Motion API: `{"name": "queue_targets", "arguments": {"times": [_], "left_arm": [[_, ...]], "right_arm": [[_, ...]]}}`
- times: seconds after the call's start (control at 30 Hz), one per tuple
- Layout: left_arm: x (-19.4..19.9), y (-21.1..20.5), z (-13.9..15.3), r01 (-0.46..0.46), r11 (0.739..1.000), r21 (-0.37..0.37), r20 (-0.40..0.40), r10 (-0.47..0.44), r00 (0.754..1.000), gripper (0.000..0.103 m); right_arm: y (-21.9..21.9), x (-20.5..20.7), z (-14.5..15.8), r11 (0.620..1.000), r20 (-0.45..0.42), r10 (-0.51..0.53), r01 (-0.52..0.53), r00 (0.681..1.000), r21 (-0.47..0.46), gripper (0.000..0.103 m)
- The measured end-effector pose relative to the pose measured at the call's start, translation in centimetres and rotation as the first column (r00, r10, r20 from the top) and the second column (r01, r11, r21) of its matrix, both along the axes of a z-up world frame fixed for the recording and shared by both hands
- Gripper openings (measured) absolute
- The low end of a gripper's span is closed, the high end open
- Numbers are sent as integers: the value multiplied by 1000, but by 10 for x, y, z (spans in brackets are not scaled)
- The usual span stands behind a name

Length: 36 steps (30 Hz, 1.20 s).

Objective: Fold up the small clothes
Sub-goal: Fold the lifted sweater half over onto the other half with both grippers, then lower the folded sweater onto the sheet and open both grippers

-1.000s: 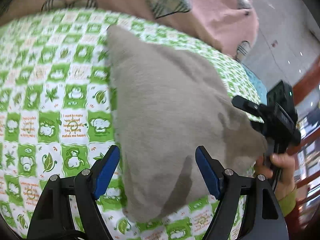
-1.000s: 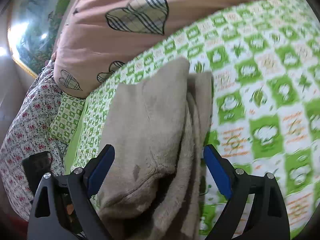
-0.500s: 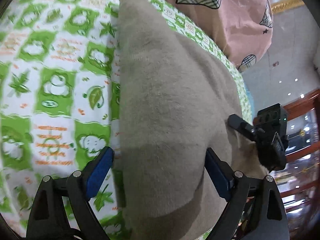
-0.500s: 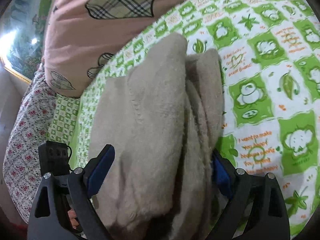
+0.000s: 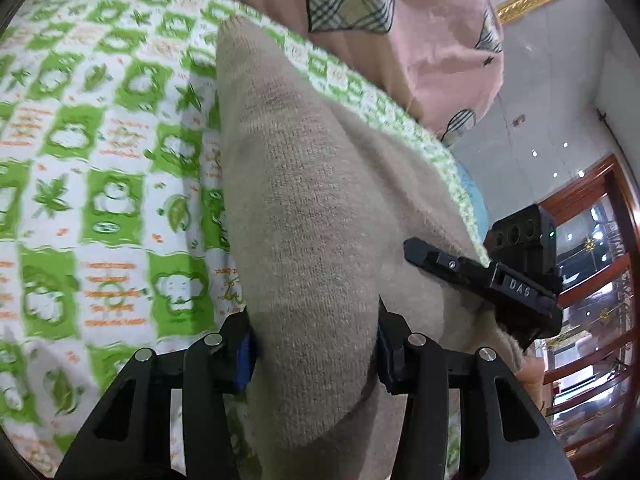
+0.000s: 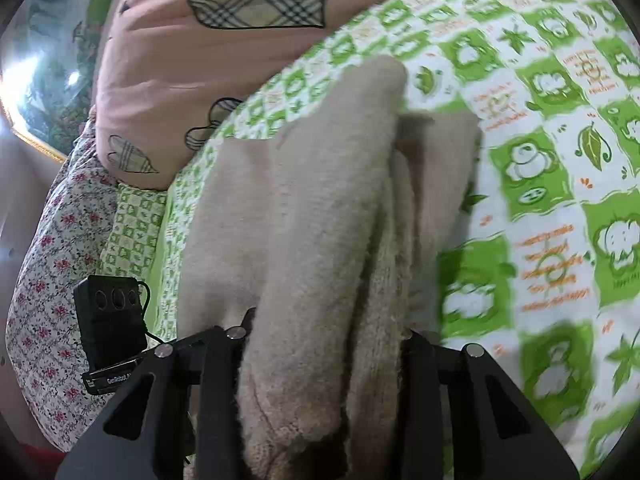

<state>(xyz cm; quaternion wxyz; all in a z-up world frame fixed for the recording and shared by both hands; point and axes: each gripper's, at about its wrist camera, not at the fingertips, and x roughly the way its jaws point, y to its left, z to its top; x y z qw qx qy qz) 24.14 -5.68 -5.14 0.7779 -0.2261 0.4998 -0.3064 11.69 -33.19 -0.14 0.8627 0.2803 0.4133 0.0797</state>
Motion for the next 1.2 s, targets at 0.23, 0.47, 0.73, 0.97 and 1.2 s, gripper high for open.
{"name": "queue_targets", "arguments": {"times": [0.23,0.47,0.73,0.97,1.2], "left_arm": [[-31,57,35,-49,999,15,86,48,995,47],[-71,130,32,-162,986,42,84,158,984,47],[-105,165,10,-212,976,48,51,210,976,46],[-105,166,-5,-198,980,26,50,197,979,47],[-105,177,-10,-181,983,21,10,180,984,58]], "right_arm": [[53,2,9,997,43,80,-80,996,9,33],[122,19,-7,984,38,179,-179,983,11,33],[153,19,-35,975,3,224,-224,975,14,33],[149,16,-42,978,-4,209,-209,978,26,37],[140,10,-43,981,-49,192,-193,980,-7,52]]}}
